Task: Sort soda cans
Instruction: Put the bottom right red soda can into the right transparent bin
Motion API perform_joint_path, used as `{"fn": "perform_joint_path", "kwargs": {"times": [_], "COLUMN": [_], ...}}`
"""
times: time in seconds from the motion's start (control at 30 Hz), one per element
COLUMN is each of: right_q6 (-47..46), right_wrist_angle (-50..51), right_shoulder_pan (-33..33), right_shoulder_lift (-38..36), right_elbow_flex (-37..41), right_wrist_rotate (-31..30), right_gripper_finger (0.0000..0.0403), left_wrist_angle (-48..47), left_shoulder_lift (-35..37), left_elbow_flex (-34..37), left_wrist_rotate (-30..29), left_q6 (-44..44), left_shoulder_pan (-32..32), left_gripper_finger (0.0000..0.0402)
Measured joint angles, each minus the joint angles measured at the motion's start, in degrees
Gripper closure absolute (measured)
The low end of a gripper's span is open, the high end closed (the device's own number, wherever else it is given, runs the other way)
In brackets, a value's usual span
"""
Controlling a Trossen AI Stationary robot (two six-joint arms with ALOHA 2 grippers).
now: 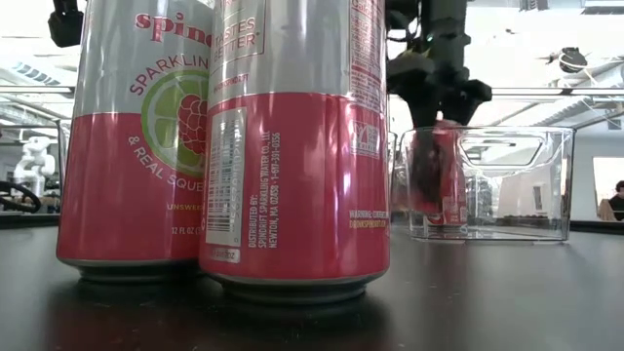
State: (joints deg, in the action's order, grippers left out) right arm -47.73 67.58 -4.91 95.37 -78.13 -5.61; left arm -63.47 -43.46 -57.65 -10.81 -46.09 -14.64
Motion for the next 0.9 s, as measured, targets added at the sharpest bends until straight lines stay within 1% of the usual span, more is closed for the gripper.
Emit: {"fn": "perform_joint_path", "kwargs": {"times": [0.3,0.47,0.67,0.9], "right_q6": [-6.5,-7.9,-12.2,-13.1], "right_wrist_angle": [-2.2,-3.5,-3.3,-3.6], "right_shoulder_pan": [-3.8,-5.2,-6.8,-7.5], "right_shoulder_lift": [1.2,1.3,1.4,1.4], "right_elbow_flex": [0.0,0.0,0.0,0.0], "right_wrist_rotate": [-0.3,-3.0,-3.4,-3.3], "right_gripper_finger": [0.0112,0.0112,0.0112,0.0112], "left_wrist_angle": [0.0,0.0,0.0,0.0], "left_shoulder_lift": [0.0,0.0,0.0,0.0], "left_elbow_flex": [0.0,0.0,0.0,0.0], "left_wrist_rotate": [0.0,0.0,0.0,0.0], "left_q6": [0.0,0.0,0.0,0.0], "left_shoulder_pan": [0.0,0.0,0.0,0.0], "left_gripper_finger": [0.0077,0.0077,0.0077,0.0077]}}
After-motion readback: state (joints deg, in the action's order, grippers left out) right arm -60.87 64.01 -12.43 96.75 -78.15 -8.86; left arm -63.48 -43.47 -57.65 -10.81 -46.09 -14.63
